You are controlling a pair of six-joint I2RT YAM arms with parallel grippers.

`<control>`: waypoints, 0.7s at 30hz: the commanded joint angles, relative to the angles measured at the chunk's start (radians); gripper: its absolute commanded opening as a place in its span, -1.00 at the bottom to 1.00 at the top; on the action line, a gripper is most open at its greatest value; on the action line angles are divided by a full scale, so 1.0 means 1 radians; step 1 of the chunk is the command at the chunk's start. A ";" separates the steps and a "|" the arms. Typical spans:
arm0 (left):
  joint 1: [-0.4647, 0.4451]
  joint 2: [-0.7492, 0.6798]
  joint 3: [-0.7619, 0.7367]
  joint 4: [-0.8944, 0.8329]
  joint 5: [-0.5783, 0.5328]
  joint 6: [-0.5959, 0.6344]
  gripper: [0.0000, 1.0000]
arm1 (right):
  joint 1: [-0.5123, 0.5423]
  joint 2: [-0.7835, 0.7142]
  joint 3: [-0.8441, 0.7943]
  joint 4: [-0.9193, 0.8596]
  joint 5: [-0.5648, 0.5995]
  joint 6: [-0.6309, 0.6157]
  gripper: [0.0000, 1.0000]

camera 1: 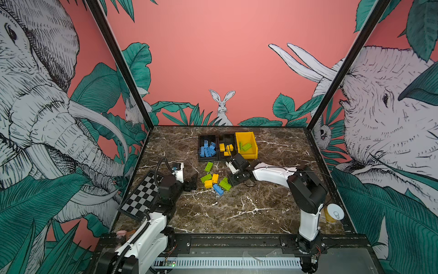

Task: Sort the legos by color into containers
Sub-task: 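Lower the right gripper and grasp a lime-green brick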

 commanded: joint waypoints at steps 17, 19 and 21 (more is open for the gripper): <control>-0.003 0.004 0.016 0.019 0.003 -0.001 0.98 | -0.045 -0.279 -0.193 -0.072 0.018 -0.132 0.25; -0.003 0.003 0.016 0.017 0.001 -0.001 0.98 | -0.042 -0.237 -0.170 -0.076 -0.010 -0.172 0.30; -0.003 0.002 0.016 0.016 0.002 -0.001 0.98 | -0.042 -0.198 -0.146 -0.079 -0.020 -0.209 0.35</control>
